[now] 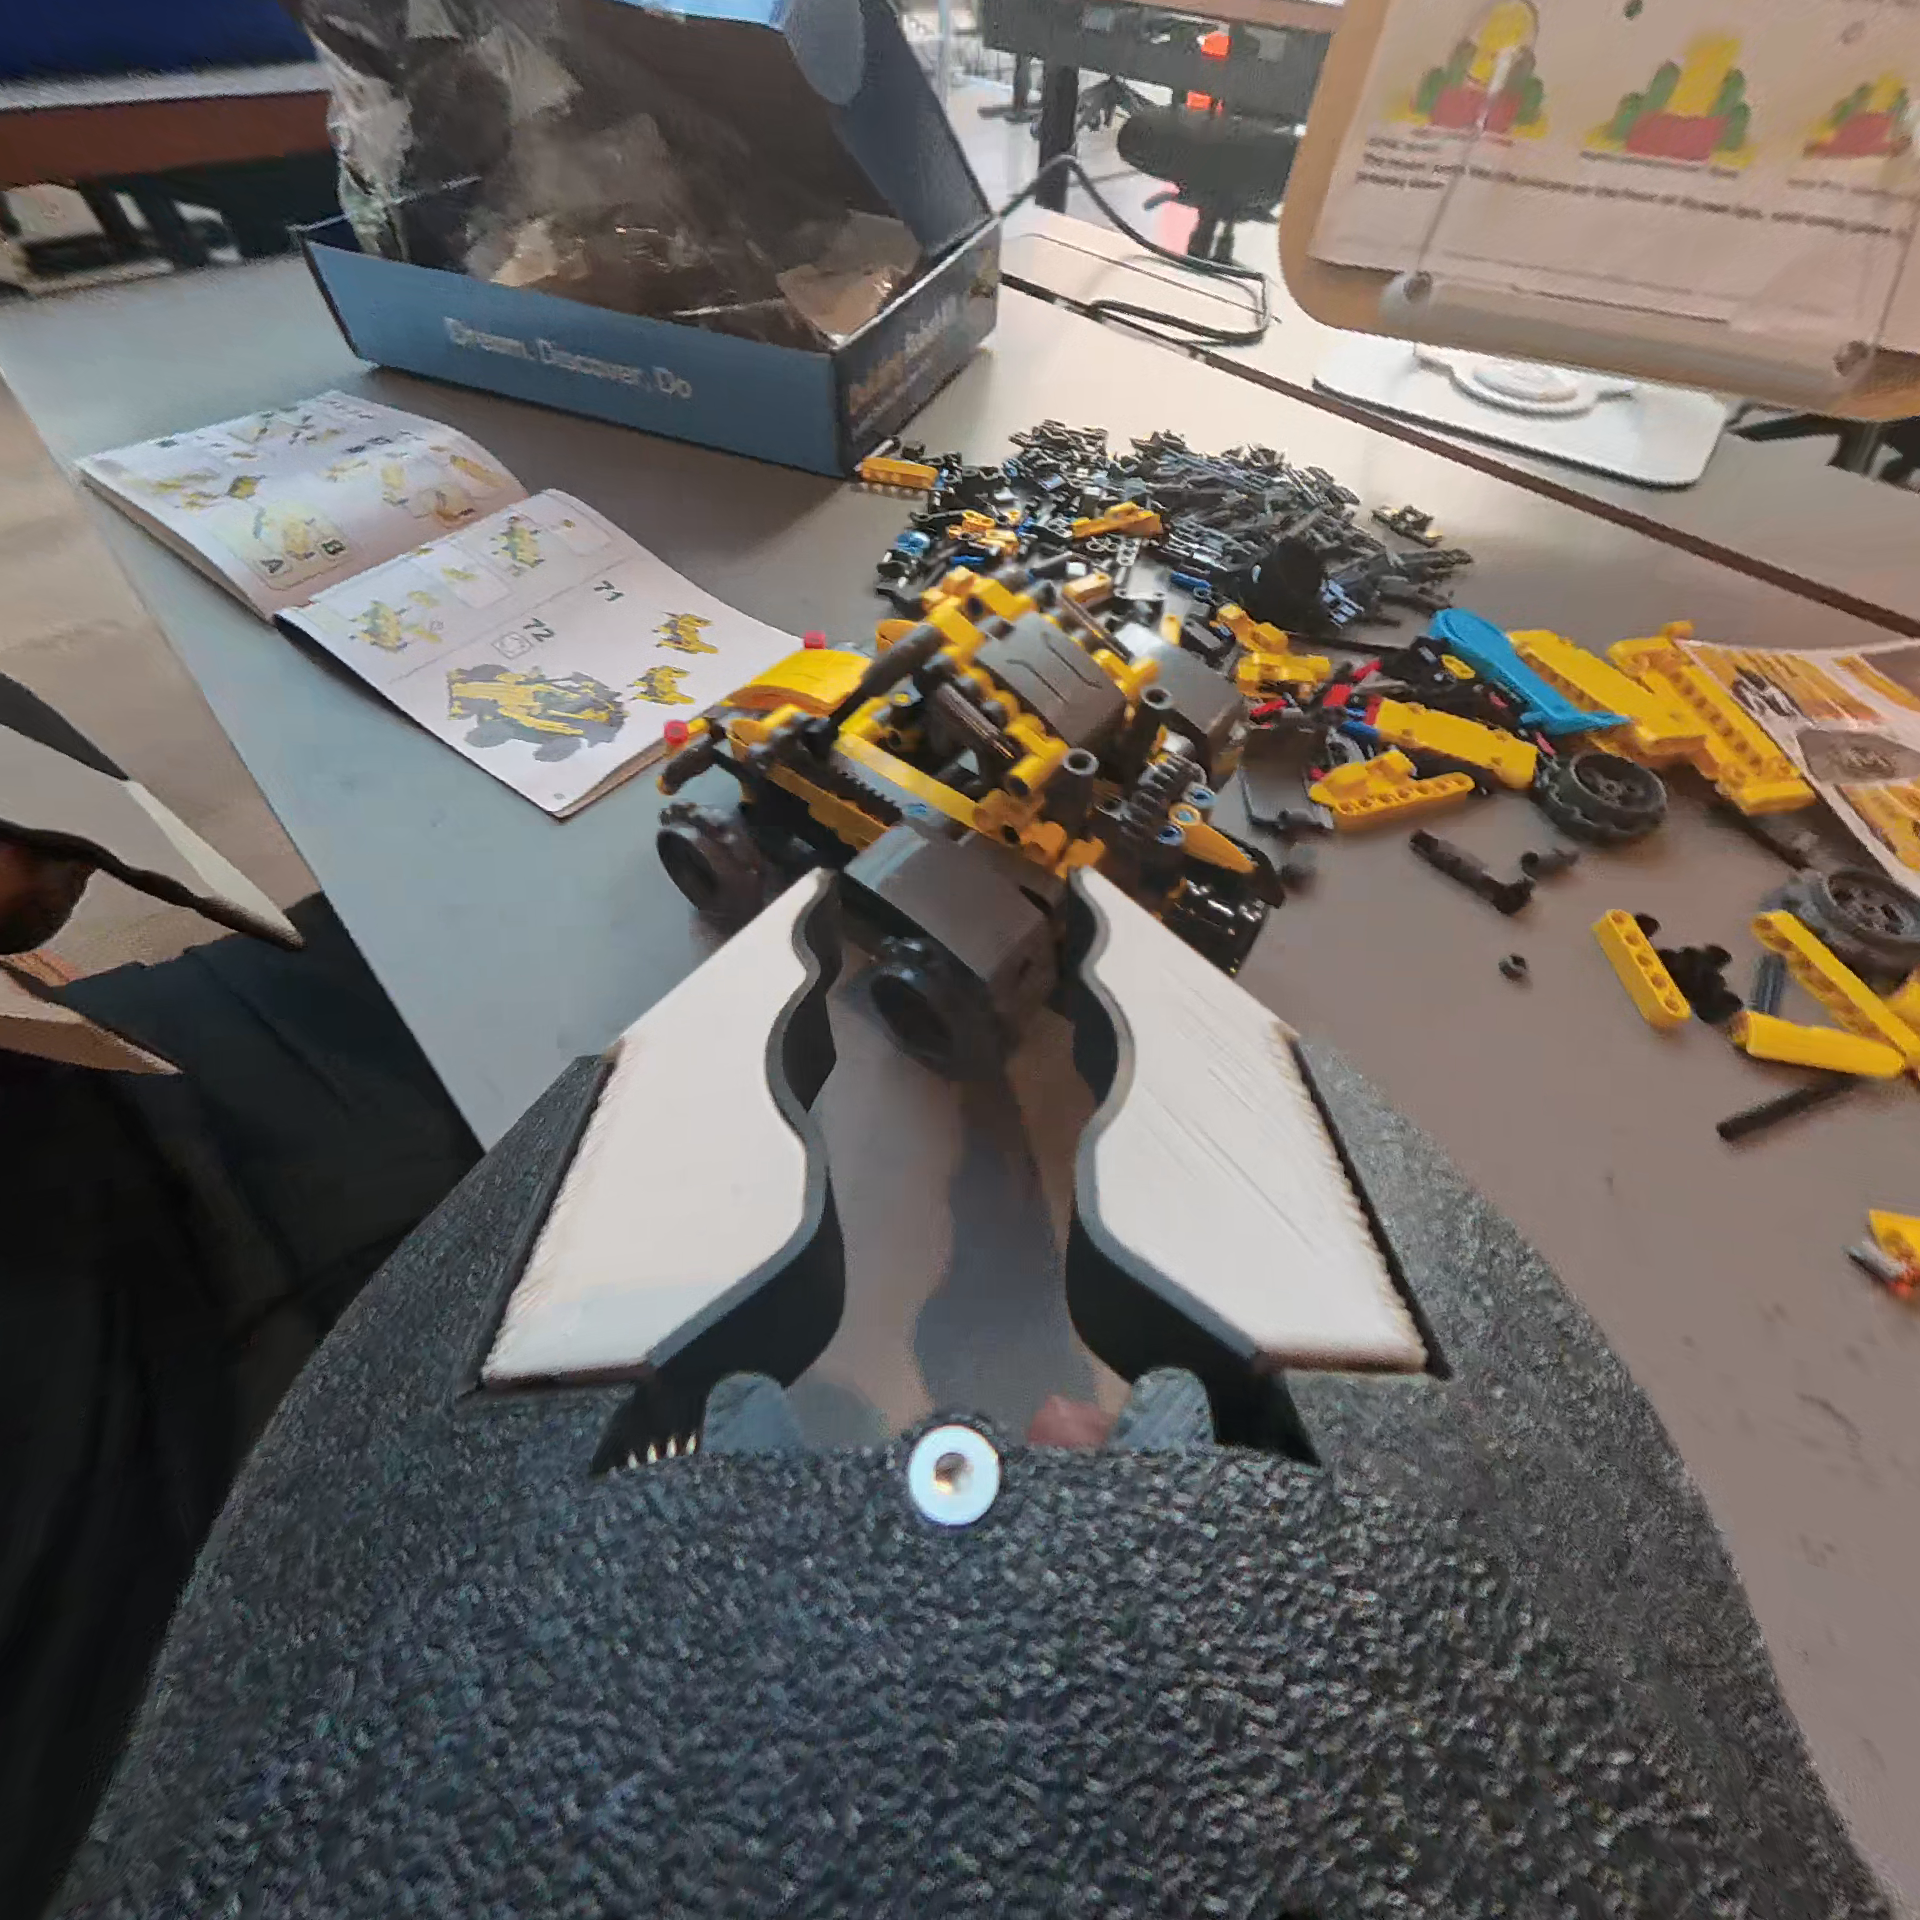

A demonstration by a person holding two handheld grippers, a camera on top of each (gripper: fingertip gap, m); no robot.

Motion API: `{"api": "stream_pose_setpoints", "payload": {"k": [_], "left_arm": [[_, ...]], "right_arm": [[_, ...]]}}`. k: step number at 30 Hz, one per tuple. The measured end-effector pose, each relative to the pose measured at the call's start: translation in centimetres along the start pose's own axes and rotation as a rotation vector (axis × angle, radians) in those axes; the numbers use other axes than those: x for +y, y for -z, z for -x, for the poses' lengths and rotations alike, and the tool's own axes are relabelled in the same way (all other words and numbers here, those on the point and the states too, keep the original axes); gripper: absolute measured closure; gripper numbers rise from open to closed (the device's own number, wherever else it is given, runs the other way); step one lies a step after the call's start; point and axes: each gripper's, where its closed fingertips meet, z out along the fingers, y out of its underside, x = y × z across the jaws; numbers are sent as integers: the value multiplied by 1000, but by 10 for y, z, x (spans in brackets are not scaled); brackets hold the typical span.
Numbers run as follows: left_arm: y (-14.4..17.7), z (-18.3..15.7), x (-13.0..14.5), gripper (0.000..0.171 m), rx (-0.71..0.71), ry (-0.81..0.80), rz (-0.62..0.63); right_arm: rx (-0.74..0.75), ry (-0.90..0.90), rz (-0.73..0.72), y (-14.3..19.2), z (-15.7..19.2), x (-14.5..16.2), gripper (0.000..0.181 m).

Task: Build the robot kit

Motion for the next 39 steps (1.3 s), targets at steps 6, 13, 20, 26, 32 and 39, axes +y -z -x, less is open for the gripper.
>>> {"api": "stream_pose_setpoints", "payload": {"k": [6, 13, 20, 26, 32, 39], "left_arm": [[-1, -3, 0, 133, 2, -10, 3], [-4, -4, 4, 135, 17, 4, 22], [-1, -6, 2, 139, 19, -29, 18], [0, -9, 2, 141, 27, -44, 17], [0, -8, 2, 141, 29, -39, 18], [0, -10, 2, 142, 29, -54, 20]], "right_arm": [[79, -15, 76, 10, -38, 36, 128], [41, -25, 125, 9, -37, 48, 125], [-6, -14, 156, 5, -31, 52, 125], [-34, -30, 154, 6, -29, 52, 128], [-55, -21, 152, 6, -25, 52, 130], [-62, -20, 155, 5, -24, 52, 131]]}}
